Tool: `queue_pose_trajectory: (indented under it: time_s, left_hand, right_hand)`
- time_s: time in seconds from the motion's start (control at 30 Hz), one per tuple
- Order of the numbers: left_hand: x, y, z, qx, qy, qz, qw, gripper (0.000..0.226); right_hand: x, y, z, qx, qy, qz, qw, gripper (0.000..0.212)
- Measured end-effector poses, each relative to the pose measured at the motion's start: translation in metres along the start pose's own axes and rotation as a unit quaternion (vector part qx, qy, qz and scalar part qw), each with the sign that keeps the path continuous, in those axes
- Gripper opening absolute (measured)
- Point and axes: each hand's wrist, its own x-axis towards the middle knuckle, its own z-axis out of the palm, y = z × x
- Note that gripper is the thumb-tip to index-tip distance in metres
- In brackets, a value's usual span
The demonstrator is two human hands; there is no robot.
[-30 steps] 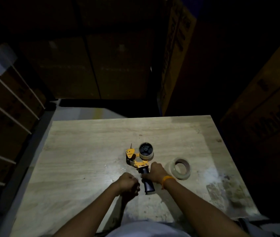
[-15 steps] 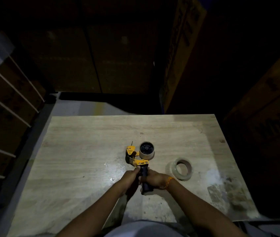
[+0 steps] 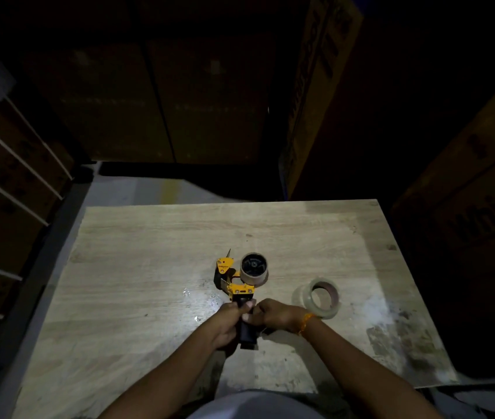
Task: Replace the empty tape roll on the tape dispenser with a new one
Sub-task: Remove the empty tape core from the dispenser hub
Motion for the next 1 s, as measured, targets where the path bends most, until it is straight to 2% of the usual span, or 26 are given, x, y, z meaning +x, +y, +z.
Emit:
queue_pose_trajectory:
  time_s: [0.07,0.13,0.23,0.3,0.4,0.53,0.8,1.0]
  left_hand:
    - [0.003,-0.004,-0.004,-0.034,-0.01,0.013,0.999,0.014]
    - [0.007,-0.009,-0.006,-0.059,-0.002,0.023,0.998,0.017]
    - [0.009,-0.014,-0.008,-0.042,0.01,0.042,0.998,0.018]
    - [0.006,-0.015,-0.006,-0.022,0.031,0.055,0.998,0.014]
    - [0.002,-0.018,-0.004,0.006,0.057,0.068,0.996,0.013]
    - [0.0,-0.019,-0.009,0.033,0.066,0.075,0.994,0.013]
    - [0.002,-0.017,-0.022,0.094,0.063,0.09,0.99,0.028]
    - [0.006,-0.013,-0.02,0.111,0.063,0.096,0.987,0.019]
  right_hand:
    - [0.001,0.004,-0.02,0.021,0.046,0.023,0.998,0.039]
    - [0.01,0.006,-0.035,0.085,0.121,0.013,0.989,0.037]
    - [0.028,-0.002,-0.051,0.161,0.241,-0.027,0.957,0.042]
    - [0.038,-0.011,-0.055,0.175,0.27,-0.037,0.946,0.046]
    - [0.055,-0.014,-0.058,0.149,0.297,-0.037,0.942,0.048]
    - [0.079,-0.006,-0.061,0.126,0.333,0.009,0.934,0.044]
    - [0.081,-0.01,-0.059,0.119,0.32,0.015,0.94,0.066]
    - [0.071,-0.022,-0.058,0.113,0.316,-0.009,0.942,0.067]
